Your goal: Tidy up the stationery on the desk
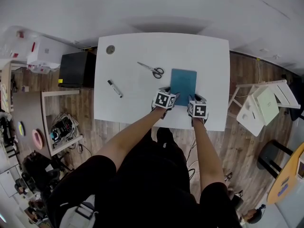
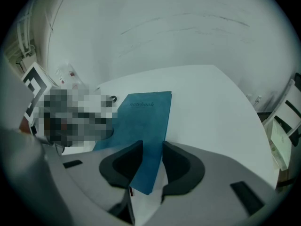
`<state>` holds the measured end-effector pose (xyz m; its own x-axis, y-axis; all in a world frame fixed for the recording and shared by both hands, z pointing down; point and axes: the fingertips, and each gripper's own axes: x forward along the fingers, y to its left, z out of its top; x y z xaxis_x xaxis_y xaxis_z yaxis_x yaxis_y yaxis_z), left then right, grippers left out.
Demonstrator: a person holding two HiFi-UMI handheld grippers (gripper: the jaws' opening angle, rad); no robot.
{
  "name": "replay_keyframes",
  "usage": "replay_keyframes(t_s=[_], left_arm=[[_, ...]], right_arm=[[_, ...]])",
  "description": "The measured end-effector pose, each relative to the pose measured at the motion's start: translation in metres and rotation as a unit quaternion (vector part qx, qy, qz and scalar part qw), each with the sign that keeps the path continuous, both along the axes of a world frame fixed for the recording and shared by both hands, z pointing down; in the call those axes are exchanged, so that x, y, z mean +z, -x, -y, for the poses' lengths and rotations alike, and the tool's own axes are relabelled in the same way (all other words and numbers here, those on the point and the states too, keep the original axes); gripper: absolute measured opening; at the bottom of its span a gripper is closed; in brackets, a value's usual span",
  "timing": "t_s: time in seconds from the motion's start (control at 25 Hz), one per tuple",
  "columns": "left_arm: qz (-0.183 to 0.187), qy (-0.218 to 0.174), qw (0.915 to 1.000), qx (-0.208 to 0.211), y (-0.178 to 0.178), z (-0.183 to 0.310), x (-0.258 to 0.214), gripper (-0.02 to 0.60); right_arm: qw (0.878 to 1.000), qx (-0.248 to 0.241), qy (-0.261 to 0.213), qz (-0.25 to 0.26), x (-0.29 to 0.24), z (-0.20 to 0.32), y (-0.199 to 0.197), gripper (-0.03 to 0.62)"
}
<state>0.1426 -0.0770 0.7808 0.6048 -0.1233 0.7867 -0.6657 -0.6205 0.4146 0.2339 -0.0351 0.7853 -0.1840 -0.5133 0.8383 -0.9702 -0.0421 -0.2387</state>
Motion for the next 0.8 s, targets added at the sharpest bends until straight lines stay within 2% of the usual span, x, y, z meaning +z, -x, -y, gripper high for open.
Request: replay_keyframes(t_s=[0.16,0.32,0.44,0.48,0.56,0.6,0.8], left_arm=[[-0.017,-0.01,0.9998,0.004,-0.004,-0.005,-0.007,0.264],[-0.033,-0.03,0.9987,-0.025,0.029,-0.011,-0.025,0.264],[-0.056,-0.046,0.9952,-0.066,0.072,-0.014,-0.048,0.249],[-0.062,-0.053,0.9936,-0.079,0.088,-0.015,-0.056,0.199],[-0.064,-0.079,0.9884,-0.113,0.127,-0.013,-0.068,0.06],[-0.062,-0.093,0.9846,-0.135,0.149,-0.011,-0.072,0.024],[-0.045,-0.113,0.9651,-0.232,0.256,-0.006,-0.076,0.014]], right_arm=[[1.0,0.001,-0.005,-0.026,-0.011,-0.007,-0.012,0.128],[0.998,0.014,-0.049,-0.023,-0.039,-0.011,0.005,0.128],[0.997,-0.009,-0.075,-0.002,-0.056,-0.011,0.045,0.127],[0.996,-0.023,-0.082,0.008,-0.06,-0.01,0.061,0.127],[0.994,-0.058,-0.091,0.023,-0.064,-0.007,0.097,0.127],[0.992,-0.077,-0.092,0.029,-0.066,-0.004,0.116,0.127],[0.98,-0.163,-0.103,0.045,-0.079,0.023,0.213,0.127]])
